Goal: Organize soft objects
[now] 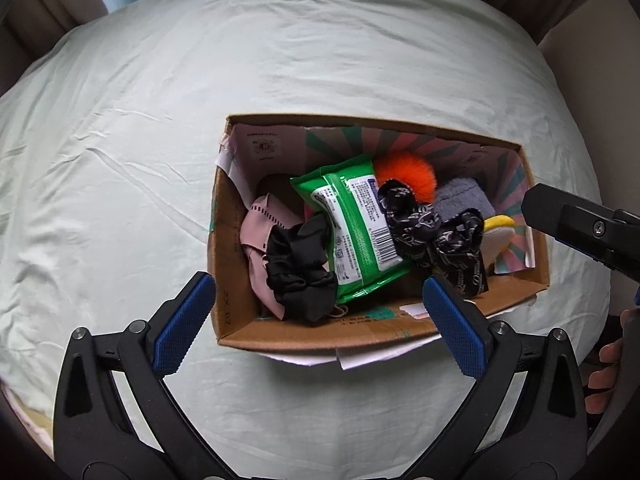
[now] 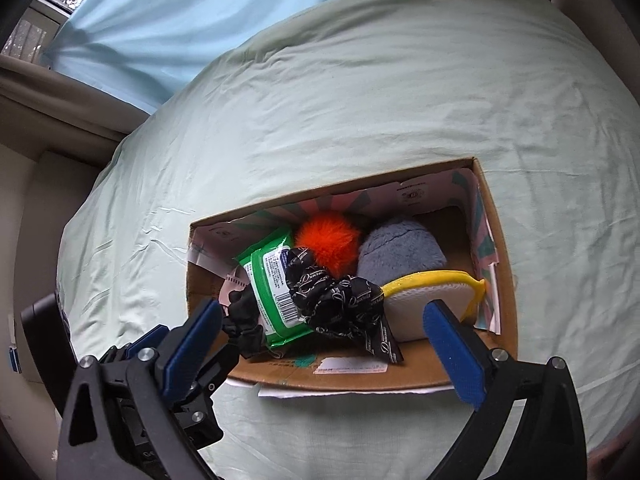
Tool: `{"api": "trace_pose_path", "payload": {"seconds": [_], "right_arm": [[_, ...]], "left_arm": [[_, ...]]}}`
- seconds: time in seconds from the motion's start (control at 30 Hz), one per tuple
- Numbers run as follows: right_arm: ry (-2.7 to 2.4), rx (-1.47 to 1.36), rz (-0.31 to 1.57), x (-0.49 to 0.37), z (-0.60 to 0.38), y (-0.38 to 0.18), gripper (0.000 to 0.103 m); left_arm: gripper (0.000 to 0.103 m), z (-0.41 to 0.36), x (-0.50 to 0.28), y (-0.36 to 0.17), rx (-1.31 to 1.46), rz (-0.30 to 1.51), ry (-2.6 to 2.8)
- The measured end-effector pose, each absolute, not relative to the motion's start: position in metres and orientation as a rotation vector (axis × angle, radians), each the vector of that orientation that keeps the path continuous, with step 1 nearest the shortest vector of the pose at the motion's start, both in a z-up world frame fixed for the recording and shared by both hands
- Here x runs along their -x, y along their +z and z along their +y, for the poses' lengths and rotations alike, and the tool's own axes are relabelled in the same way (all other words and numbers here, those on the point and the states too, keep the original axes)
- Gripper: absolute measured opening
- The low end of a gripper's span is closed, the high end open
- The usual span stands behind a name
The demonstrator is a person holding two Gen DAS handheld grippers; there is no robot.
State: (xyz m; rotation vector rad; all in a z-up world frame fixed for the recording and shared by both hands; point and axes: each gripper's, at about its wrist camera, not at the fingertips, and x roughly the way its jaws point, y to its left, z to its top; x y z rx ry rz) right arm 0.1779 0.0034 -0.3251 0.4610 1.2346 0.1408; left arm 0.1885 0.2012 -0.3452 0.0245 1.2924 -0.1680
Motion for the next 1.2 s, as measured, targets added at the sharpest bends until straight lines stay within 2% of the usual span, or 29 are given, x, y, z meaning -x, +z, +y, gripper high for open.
{"api": "trace_pose_path", "payload": {"seconds": [0.3,0.8,1.03,1.2], "right_arm": [[0.184,-0.429,1.151,-0.160,-0.010,-0.276,0.100],[0.141,-0.158,0.772,-0.073,-0.074,-0.078,0.100],[0.074,-0.127,0.663,-0.034,-0.099,-0.035,0.100],[0.026,-0.103,0.624,-0.013,-0.108,-0.023,0.100]], "left_arm": [[0.103,0.204,-0.167,-0.291,-0.008,1.213,-0.129],[0.103,0.178,-0.091,-0.081,0.050,0.813,-0.036],[0.103,0.150,-0.051,-0.016,-0.012,0.637,-0.041],[0.103,0.132,-0.027,0.008,-0.050,0.565,-0.051]]}}
